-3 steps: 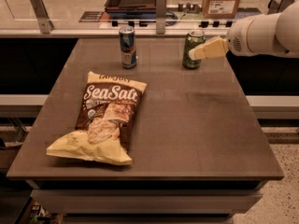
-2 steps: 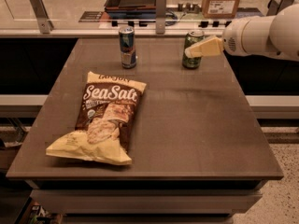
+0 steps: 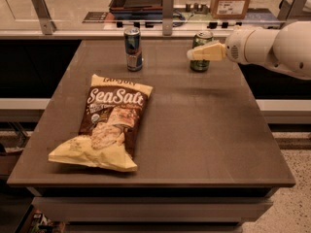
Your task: Knock green can over
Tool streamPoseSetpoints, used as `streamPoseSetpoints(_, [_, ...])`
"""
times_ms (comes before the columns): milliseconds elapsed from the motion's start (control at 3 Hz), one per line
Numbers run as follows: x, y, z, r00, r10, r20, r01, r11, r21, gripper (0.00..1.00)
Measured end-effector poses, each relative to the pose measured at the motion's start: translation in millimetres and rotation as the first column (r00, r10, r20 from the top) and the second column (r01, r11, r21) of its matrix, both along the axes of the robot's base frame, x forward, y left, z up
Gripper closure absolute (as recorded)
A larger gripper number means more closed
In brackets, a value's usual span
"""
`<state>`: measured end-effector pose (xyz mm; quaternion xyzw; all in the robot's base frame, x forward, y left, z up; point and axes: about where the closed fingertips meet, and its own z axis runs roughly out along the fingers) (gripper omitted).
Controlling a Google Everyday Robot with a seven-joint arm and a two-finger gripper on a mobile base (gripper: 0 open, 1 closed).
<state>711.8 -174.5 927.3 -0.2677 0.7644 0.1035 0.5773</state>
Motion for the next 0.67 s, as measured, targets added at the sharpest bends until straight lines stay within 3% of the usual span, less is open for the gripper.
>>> streamPoseSetpoints(667, [35.4,15.1,-3.7,0.9956,0.035,0.087,-0.044,0.993,0.106,0.00])
